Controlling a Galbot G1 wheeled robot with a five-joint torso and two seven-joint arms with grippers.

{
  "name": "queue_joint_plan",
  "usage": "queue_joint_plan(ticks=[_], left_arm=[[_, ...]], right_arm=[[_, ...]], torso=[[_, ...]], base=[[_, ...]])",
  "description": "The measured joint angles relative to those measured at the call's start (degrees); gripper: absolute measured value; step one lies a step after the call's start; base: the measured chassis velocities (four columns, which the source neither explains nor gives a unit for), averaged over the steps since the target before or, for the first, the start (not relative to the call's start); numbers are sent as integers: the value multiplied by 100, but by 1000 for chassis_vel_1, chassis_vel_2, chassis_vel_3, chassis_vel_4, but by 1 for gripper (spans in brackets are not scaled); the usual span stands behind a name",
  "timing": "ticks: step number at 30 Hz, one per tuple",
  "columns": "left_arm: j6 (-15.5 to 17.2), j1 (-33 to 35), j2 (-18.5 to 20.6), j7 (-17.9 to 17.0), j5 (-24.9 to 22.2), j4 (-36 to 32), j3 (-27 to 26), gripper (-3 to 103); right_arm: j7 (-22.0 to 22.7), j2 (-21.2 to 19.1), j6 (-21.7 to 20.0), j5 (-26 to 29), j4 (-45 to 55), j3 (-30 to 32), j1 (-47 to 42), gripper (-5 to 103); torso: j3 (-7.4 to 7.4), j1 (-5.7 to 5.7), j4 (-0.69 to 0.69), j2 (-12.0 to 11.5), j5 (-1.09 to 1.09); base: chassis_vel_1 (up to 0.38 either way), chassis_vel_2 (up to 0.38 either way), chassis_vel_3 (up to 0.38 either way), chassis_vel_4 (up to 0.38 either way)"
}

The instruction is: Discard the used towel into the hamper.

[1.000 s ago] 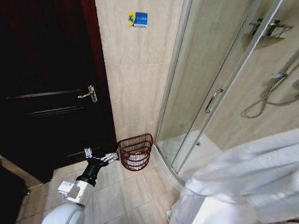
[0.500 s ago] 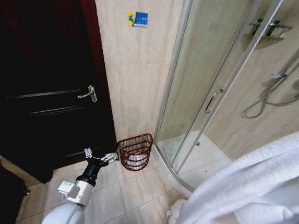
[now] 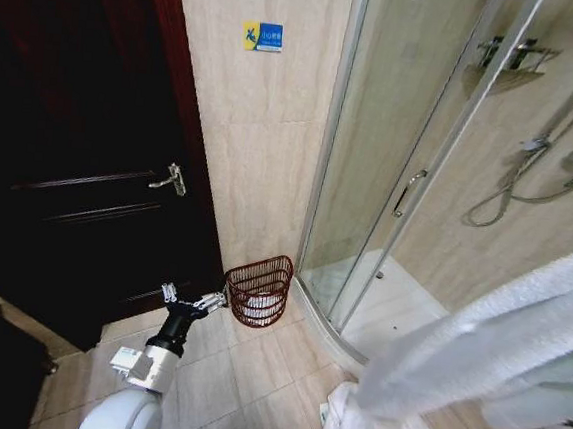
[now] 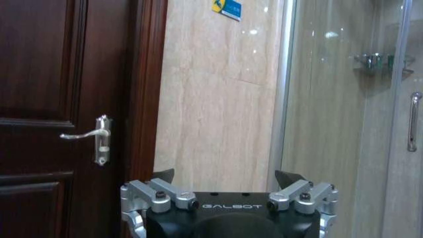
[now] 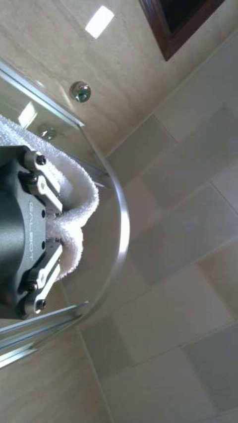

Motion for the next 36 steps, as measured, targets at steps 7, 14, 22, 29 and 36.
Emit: queue_joint_plan(ticks=[7,14,22,29,36], left_arm=[[0,0,0,0,0,0,0,99],[0,0,-1,0,0,0,0,99],[0,0,0,0,0,0,0,99],[0,0,3,0,0,0,-1,99],[0,0,-1,0,0,0,1,99]], right_arm=[[4,49,-9,-1,11,-3,-18,7],[6,67,-1,-2,11,2,-44,7],[7,75,55,22,11,-23,-79,7],[-2,89,158,105,11,-203,-86,7],[-89,22,151,-189,7,-917,42,7]], torso=[[0,0,0,0,0],[0,0,0,0,1],[0,0,0,0,-1],[0,0,0,0,0],[0,0,0,0,1]], base=[[0,0,0,0],[8,13,-9,-15],[91,92,-75,-79],[58,68,-62,-67],[0,0,0,0]])
